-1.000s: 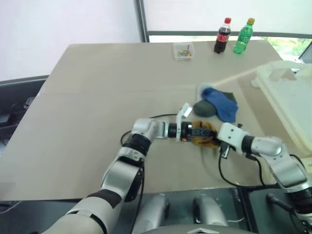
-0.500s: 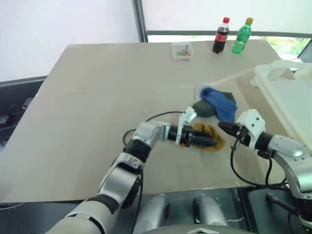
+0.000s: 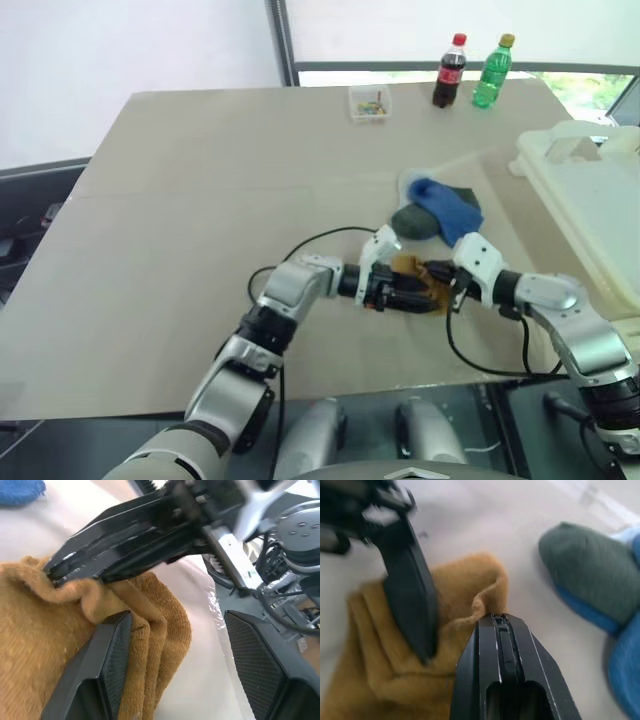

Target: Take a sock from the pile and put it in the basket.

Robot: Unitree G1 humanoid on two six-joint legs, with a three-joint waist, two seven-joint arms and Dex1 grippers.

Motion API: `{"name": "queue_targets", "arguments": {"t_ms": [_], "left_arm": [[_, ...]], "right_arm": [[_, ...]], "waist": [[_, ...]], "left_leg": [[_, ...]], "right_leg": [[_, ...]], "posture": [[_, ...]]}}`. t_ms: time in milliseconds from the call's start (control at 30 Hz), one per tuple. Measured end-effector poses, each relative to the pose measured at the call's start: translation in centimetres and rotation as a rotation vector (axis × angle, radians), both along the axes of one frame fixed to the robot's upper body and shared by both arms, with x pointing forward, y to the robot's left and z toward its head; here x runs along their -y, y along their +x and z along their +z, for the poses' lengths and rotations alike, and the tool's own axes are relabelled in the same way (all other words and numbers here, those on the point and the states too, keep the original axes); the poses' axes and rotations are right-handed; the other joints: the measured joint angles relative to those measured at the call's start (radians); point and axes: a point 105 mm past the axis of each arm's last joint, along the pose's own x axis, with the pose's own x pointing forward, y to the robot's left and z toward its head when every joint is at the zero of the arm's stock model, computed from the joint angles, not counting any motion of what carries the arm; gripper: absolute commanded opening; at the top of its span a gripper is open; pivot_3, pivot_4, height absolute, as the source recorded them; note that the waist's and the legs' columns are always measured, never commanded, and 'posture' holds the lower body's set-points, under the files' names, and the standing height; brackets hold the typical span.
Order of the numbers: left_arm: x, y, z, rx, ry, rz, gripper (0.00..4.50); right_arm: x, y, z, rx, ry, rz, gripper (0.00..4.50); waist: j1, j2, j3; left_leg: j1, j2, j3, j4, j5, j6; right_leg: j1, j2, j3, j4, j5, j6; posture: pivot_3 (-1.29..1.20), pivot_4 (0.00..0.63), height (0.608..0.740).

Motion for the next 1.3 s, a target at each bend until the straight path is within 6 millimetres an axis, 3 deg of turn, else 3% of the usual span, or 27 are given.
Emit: {"name": "queue_targets", "arguments": {"t_ms": [200,300,400,500,633,733,767,967,1133,1300], "left_arm": [[-3.2,0.2,1.2,0.192,-0.007,0.096,3.12],[-5.2,0.1,1.8,0.212,-0.024,0.155,3.12],[-5.7,0.2,1.9,0.211,-0.035,0.186,3.12],[-6.1,0.7,2.4,0.248,-0.049,0.231,3.16],[-6.3,0.6,2.8,0.294,-0.052,0.237,3.16],[-6.8,0.5,2.3,0.291,-0.038,0.249,3.16],[-6.9,0.5,2.2,0.290,-0.034,0.253,3.16],[-7.0,0.6,1.9,0.290,-0.024,0.269,3.16],[-7.7,0.4,1.4,0.283,0.002,0.284,3.16],[-7.9,0.3,1.6,0.296,0.008,0.281,3.16]], "right_arm": [[0.5,0.3,-0.5,0.022,-0.007,0.000,0.00],[0.7,0.3,-0.5,0.027,-0.005,-0.005,0.00],[0.7,0.2,-0.3,0.029,0.006,-0.012,0.00],[0.6,-0.4,1.1,-0.005,0.100,-0.040,0.70],[0.0,-1.5,4.0,0.000,0.199,-0.047,2.56],[-0.5,-1.9,4.6,-0.007,0.199,-0.078,4.11],[-0.5,-1.8,4.5,-0.010,0.199,-0.103,4.44],[-2.2,-1.1,2.7,-0.071,0.141,-0.192,4.44],[-1.0,-0.6,0.4,-0.156,0.105,-0.351,4.44],[0.2,-1.6,0.0,-0.206,0.119,-0.407,4.44]], "waist": [[0.002,0.000,0.000],[0.002,0.000,0.000],[0.005,0.000,0.000],[0.004,0.001,0.000],[0.002,0.002,0.001],[0.003,0.002,0.001],[0.004,0.002,0.001],[0.003,0.002,0.001],[0.003,0.002,0.001],[0.005,0.002,0.001]], "left_leg": [[0.001,0.000,0.001,0.000,0.000,0.000],[0.001,0.000,0.001,0.000,0.000,0.000],[0.001,0.000,0.000,0.001,0.000,0.000],[0.000,0.000,0.000,0.000,0.000,0.000],[-0.001,0.000,0.000,0.000,0.000,0.000],[-0.001,0.000,0.000,0.000,0.000,0.000],[-0.001,0.000,0.000,0.000,0.000,0.000],[-0.001,0.000,0.001,0.000,0.000,0.000],[-0.002,0.000,0.000,0.000,0.000,0.000],[-0.002,0.000,0.000,0.000,0.000,0.000]], "right_leg": [[0.001,0.000,0.001,0.000,0.000,0.000],[0.002,0.000,0.000,0.000,0.000,0.000],[0.002,0.000,0.000,0.000,0.000,0.000],[0.001,0.000,0.000,0.000,0.000,0.000],[-0.001,0.000,0.000,0.000,0.000,0.000],[-0.001,0.000,0.000,0.000,0.000,0.000],[-0.001,0.000,0.000,0.000,0.000,0.000],[-0.001,0.000,0.000,0.000,0.000,0.000],[-0.002,0.000,0.000,0.000,0.000,0.000],[-0.001,-0.001,0.000,0.000,0.000,0.000]], "posture": [[0.00,0.150,0.729],[0.00,0.150,0.729],[0.00,0.150,0.729],[0.00,0.150,0.729],[0.00,0.150,0.729],[0.00,0.150,0.729],[0.00,0.150,0.729],[0.00,0.150,0.729],[0.00,0.150,0.729],[0.00,0.150,0.729]]}}
